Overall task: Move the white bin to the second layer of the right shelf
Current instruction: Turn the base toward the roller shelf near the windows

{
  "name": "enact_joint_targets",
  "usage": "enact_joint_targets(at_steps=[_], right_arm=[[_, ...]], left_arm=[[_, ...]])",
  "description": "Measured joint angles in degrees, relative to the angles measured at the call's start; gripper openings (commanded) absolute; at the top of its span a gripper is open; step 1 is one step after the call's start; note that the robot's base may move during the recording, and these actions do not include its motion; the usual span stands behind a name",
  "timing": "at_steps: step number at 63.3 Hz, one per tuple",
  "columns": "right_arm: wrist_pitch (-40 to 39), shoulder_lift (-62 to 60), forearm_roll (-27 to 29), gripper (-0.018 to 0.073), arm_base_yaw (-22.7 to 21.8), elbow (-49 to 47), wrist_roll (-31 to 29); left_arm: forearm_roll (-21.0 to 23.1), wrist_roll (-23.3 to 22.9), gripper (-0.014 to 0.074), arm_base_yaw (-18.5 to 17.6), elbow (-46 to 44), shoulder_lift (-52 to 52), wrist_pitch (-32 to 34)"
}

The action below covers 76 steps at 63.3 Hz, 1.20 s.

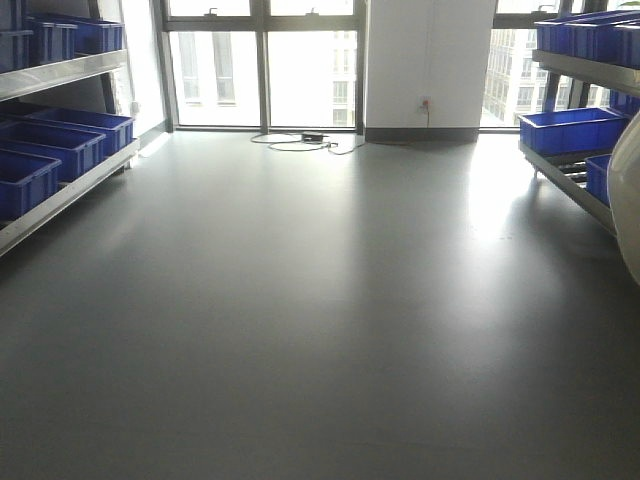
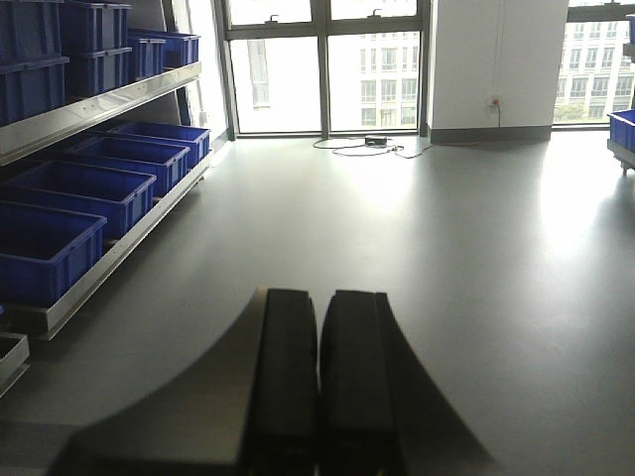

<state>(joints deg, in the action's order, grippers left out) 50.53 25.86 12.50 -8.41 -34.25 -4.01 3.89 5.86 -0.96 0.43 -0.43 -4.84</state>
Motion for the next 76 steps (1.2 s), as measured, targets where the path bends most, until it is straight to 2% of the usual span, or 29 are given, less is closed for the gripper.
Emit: enact_joint_targets(at_steps=[76], right_arm=[[0.0, 0.0, 0.0, 0.0058, -0.1, 0.0, 0.0]], left_arm=[[0.0, 0.0, 0.0085, 0.0, 0.0, 0.0, 0.0]])
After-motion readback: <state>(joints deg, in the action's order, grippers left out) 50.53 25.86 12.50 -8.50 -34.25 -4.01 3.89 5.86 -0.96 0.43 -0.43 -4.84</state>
